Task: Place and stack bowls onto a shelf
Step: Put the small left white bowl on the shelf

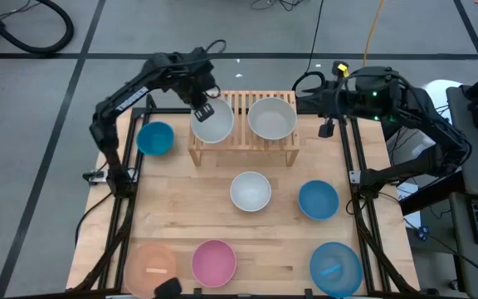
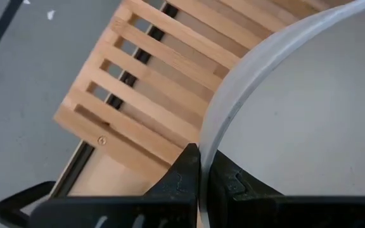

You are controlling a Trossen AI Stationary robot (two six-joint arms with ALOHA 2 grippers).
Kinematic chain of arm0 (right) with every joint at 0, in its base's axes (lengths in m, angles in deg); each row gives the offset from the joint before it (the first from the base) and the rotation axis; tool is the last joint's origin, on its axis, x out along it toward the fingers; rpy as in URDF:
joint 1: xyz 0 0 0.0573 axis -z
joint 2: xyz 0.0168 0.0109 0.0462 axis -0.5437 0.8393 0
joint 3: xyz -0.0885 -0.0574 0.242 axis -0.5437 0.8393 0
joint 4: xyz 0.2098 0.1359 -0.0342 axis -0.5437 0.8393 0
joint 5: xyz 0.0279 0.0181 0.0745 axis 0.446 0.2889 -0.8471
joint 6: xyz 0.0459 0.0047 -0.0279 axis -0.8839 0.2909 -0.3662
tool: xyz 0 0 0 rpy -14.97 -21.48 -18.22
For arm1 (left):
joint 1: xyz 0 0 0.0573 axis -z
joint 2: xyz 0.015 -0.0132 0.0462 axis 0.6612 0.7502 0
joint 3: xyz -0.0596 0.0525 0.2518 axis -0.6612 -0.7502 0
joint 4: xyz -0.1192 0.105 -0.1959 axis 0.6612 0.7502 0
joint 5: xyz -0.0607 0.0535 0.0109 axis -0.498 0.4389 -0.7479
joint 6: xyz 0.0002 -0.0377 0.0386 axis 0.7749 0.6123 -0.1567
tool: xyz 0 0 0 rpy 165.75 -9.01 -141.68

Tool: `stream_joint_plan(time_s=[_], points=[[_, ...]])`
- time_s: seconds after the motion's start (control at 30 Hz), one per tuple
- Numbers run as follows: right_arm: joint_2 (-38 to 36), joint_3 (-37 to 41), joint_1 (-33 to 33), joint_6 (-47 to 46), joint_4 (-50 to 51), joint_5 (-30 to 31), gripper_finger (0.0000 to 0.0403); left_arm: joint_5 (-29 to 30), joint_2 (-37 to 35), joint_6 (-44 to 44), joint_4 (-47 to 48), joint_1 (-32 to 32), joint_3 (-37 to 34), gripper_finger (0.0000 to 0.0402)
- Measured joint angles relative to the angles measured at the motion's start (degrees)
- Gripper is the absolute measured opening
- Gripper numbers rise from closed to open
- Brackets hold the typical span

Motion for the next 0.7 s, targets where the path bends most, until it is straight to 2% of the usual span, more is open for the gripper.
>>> stream_joint_plan(time_s=[0.3, 0.6, 0.7], points=[[-1.53, 0.00, 0.00, -0.47, 0.00, -0.15, 0.0089, -0.25, 4.48, -3.98, -0.39, -1.28, 0.04, 0.0005], [-1.54, 0.00, 0.00, -0.02, 0.04, -0.18, 0.0089, -0.46, 4.99, -5.49, -1.74, -3.52, 0.09, 0.0005], [-1.54, 0.00, 0.00, 0.03, 0.04, -0.20, 0.0089, -0.03, 4.97, -6.58, -1.60, -3.30, 0.09, 0.0019]])
